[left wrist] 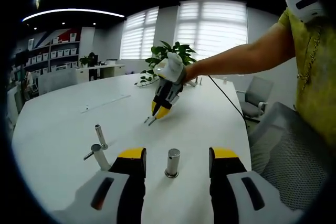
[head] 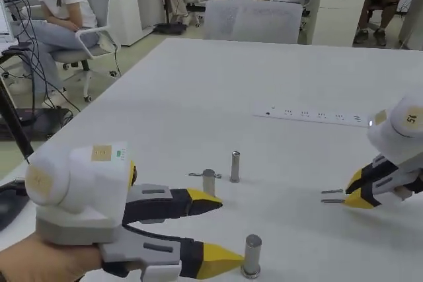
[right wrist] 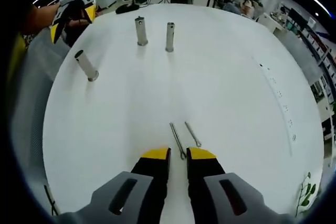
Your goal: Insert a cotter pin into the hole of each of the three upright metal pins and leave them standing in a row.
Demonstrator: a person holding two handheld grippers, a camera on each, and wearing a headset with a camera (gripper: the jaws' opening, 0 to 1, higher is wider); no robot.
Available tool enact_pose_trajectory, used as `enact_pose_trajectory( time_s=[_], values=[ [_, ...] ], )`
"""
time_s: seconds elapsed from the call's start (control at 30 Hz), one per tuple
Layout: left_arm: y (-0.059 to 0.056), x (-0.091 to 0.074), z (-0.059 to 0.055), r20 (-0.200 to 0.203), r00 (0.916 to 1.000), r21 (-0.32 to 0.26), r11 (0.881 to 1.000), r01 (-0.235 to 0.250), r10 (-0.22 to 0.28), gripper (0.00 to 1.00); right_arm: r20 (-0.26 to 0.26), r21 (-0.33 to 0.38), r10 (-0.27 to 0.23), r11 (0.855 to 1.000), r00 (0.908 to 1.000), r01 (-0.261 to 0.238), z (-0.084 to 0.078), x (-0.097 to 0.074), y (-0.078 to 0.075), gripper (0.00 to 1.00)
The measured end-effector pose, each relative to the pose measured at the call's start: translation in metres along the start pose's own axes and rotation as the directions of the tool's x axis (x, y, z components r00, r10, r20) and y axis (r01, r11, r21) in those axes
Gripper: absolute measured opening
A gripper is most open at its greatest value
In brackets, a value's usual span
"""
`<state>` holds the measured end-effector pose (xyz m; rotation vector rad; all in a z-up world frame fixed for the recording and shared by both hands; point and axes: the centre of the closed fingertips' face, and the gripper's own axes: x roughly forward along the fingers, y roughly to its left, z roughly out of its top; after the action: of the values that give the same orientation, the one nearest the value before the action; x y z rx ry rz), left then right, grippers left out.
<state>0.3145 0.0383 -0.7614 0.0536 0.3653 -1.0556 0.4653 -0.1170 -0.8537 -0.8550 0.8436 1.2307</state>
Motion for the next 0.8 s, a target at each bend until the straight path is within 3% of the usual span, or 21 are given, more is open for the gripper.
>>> enact_pose_trajectory(
  time_s=[0.07, 0.5, 0.8],
  values=[
    [0.0001, 0.0002, 0.0001, 0.001, 1.0, -0.001, 1.0, -0.001, 0.001, 0.47, -0.027, -0.039, 0.001, 0.999, 0.9996, -0.002, -0.0015, 0.0014, -0.0003, 0.14],
    [0.0013, -0.0014, -0.0004, 0.003, 1.0, -0.005, 1.0, -0.004, 0.004, 0.45, -0.117, -0.112, 0.027, 0.993, 0.9927, -0.04, -0.0036, 0.0088, -0.0022, 0.1],
    [0.0004, -0.0021, 0.0012, 0.011, 0.9999, -0.011, 1.0, -0.002, 0.002, 0.44, -0.188, -0.165, 0.044, 0.983, 0.9811, -0.076, -0.006, 0.0097, -0.001, 0.09]
  ],
)
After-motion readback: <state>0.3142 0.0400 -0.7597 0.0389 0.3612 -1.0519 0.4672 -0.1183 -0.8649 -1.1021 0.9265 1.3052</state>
